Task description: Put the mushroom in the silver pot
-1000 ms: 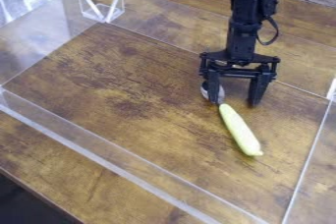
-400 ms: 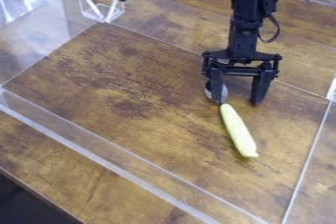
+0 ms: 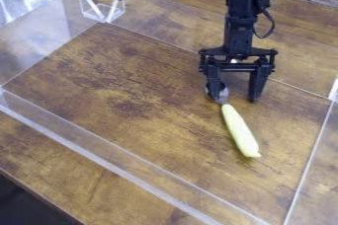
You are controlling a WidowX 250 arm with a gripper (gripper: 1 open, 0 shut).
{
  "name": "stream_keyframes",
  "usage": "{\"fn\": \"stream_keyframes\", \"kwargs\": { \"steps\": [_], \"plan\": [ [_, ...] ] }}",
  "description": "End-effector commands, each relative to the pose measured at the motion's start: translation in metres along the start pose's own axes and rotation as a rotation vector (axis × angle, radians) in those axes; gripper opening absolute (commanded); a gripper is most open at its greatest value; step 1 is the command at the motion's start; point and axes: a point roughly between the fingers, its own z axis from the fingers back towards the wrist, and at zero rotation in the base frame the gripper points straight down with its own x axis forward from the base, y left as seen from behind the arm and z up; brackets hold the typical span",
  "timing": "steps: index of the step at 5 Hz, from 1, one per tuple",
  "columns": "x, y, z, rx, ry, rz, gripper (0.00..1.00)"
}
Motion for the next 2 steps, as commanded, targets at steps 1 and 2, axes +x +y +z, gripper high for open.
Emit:
{"fn": "stream_keyframes", "kwargs": {
  "steps": [1, 2],
  "plan": [
    [0.0043, 0.0040, 0.0327, -0.049, -0.048, 0.039, 1.00],
    [-0.0030, 0.0020, 0.0394, -0.060, -0.034, 0.062, 1.00]
  ]
}}
